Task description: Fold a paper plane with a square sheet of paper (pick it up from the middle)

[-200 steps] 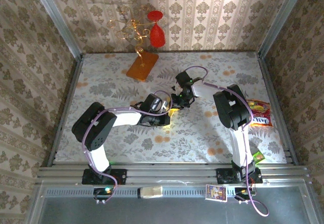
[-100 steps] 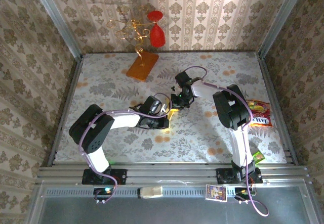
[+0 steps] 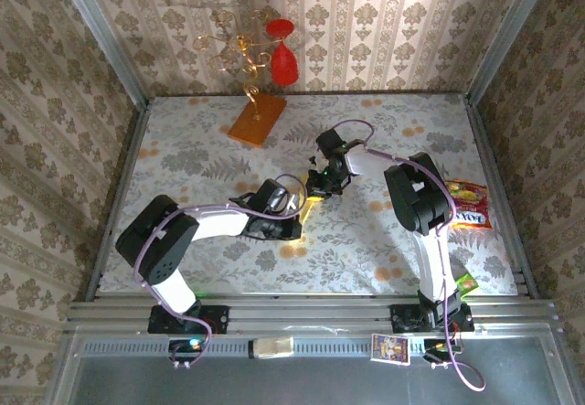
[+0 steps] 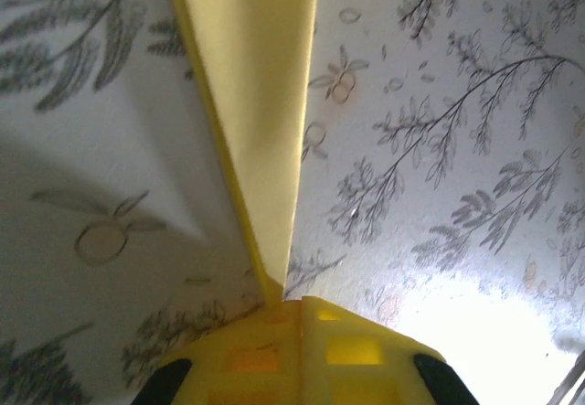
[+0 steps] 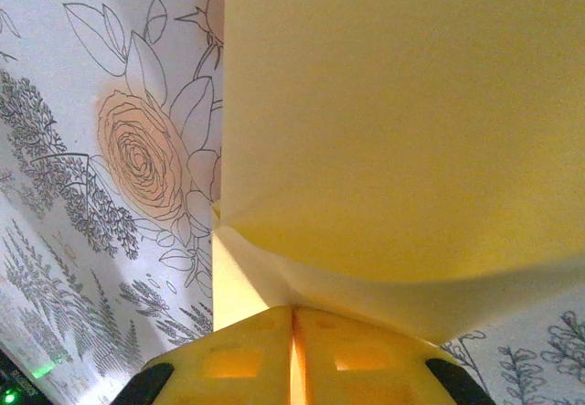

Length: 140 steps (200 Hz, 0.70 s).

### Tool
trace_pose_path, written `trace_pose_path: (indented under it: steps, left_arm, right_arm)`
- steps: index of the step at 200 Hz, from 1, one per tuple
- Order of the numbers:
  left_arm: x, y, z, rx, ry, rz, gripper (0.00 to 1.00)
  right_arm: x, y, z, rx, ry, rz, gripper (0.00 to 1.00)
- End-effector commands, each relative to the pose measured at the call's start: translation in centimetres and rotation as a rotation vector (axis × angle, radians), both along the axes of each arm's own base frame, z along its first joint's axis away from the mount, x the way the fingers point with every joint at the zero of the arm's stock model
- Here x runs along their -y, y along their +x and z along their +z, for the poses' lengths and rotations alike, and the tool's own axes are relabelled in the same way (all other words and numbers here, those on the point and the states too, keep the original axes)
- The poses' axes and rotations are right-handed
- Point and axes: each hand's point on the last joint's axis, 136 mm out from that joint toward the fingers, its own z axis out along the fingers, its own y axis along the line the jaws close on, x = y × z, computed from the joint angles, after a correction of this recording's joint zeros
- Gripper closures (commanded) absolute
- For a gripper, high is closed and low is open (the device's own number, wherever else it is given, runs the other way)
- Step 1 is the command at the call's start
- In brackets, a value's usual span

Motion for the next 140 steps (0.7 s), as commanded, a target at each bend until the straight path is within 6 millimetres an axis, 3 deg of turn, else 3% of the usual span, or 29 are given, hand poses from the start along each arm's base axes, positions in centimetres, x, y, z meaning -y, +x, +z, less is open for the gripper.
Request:
trace_pose_path:
  steps: [1, 30, 70, 99, 140]
  left_arm:
    - [-1.6, -0.9, 1.1, 0.001, 0.050, 0.029, 0.99]
    - [-1.9, 0.8, 3.9, 0.096, -0.015, 0.086, 0.99]
    - [-0.4, 2.8, 4.9, 0.085, -0.134, 0.129, 0.97]
    - [1.3, 4.1, 4.8, 0.077, -0.158, 0.126, 0.98]
    - [1.9, 4.6, 3.0, 0.041, -0.144, 0.134, 0.98]
  right_arm:
    - [1.8, -1.3, -2.6, -0.062, -0.097, -0.037, 0.86]
    - [1.1, -2.8, -0.8, -0.061, -0.048, -0.072, 0.85]
    - [-0.5, -3.6, 0.2, -0.047, -0.006, -0.094, 0.85]
    - [-0.6, -3.3, 0.3, -0.041, -0.001, -0.107, 0.84]
    - [-0.8, -3.0, 0.4, -0.039, 0.002, -0.103, 0.84]
